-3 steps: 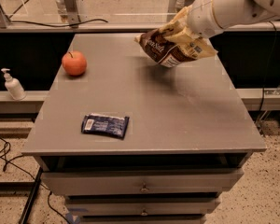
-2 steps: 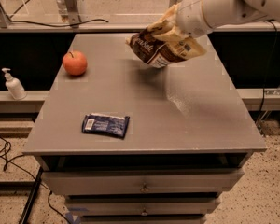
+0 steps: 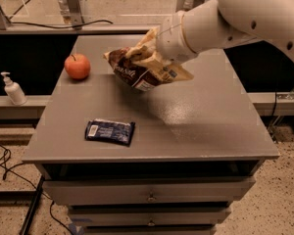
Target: Move brown chip bag near rxbar blueberry
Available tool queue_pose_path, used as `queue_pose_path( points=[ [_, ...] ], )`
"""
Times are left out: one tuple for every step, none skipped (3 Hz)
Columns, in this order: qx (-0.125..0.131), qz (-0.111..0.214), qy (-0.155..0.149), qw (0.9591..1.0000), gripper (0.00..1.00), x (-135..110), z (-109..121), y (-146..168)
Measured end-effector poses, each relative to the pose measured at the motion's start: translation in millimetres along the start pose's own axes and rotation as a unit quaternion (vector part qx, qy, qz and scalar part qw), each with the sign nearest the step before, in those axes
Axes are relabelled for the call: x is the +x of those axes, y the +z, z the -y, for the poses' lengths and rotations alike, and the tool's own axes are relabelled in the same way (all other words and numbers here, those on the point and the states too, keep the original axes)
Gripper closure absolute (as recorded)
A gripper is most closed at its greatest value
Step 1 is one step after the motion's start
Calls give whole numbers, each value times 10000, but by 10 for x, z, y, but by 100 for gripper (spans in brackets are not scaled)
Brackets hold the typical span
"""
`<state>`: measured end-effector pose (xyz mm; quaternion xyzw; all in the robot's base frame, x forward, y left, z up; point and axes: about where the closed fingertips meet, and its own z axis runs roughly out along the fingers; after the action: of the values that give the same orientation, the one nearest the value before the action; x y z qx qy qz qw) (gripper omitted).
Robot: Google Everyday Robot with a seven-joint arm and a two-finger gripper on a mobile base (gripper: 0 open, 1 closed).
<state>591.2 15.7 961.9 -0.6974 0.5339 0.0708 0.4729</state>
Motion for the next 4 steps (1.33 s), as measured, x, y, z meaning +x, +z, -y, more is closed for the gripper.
queue_pose_path(
  points=[
    [-197, -65, 223, 9995, 100, -67, -326, -62],
    [-344, -260, 417, 9982, 100, -4, -561, -220],
    [-590, -439, 569, 9957, 100, 229, -744, -390],
    [-882, -375, 766, 9924, 100, 374, -930, -456]
  ],
)
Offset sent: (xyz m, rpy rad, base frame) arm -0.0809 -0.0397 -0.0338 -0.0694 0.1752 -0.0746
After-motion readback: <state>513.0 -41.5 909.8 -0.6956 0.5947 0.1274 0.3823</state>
